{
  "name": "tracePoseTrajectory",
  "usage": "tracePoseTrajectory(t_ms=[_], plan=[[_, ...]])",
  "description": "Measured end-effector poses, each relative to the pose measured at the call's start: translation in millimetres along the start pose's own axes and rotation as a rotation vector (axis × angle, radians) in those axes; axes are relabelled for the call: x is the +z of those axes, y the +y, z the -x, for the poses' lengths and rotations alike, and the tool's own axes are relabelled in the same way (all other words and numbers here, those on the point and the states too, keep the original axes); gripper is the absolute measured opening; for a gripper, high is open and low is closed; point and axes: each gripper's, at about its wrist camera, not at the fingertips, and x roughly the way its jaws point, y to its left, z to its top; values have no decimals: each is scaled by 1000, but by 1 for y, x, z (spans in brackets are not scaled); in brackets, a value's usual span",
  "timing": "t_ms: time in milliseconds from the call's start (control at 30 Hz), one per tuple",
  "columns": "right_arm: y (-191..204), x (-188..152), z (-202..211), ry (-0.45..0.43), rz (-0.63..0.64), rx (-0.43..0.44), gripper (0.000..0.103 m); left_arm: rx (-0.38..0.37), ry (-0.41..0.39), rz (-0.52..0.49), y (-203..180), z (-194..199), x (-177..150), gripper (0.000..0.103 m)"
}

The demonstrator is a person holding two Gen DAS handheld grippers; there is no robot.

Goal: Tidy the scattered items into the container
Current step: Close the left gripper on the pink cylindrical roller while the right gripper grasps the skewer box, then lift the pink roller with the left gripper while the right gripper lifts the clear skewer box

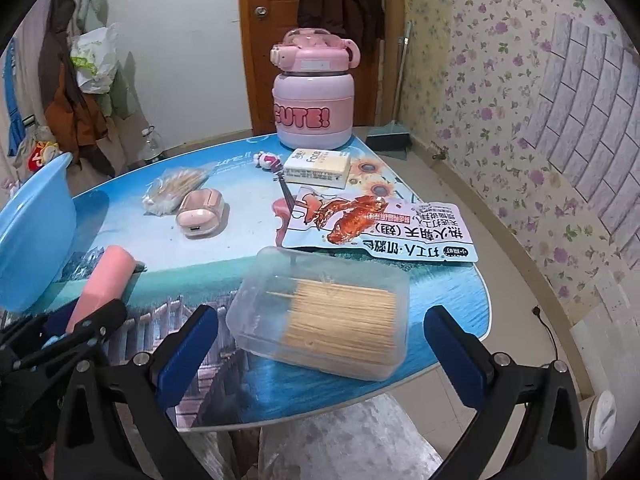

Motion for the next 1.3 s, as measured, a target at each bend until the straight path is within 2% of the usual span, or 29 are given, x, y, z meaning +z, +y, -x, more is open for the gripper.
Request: tracePoseTrajectory(t_ms=[233,633,733,1000,1033,1167,1300], plan=[[4,2,2,-14,-35,-101,103,-17,-12,-6,1,1,-2,36],[1,0,-16,53,-129,-131,103,-59,-22,-10,7,2,-3,36],[-4,-1,-23,73,-180,-115,103,-66,-22,-11,8,3,-3,36],[-10,-3,-24,55,-221,-75,101,-65,-21,-11,10,3,-3,37],[-10,-4,-24,51,-215,-59,98,-64,-21,-11,10,3,-3,37],[-9,-5,-22,46,-172,-19,98,-56,-16,-15,9,4,-4,37],[-7,-7,-20,46,-86,87,98,-45,-10,-21,8,5,-6,37]])
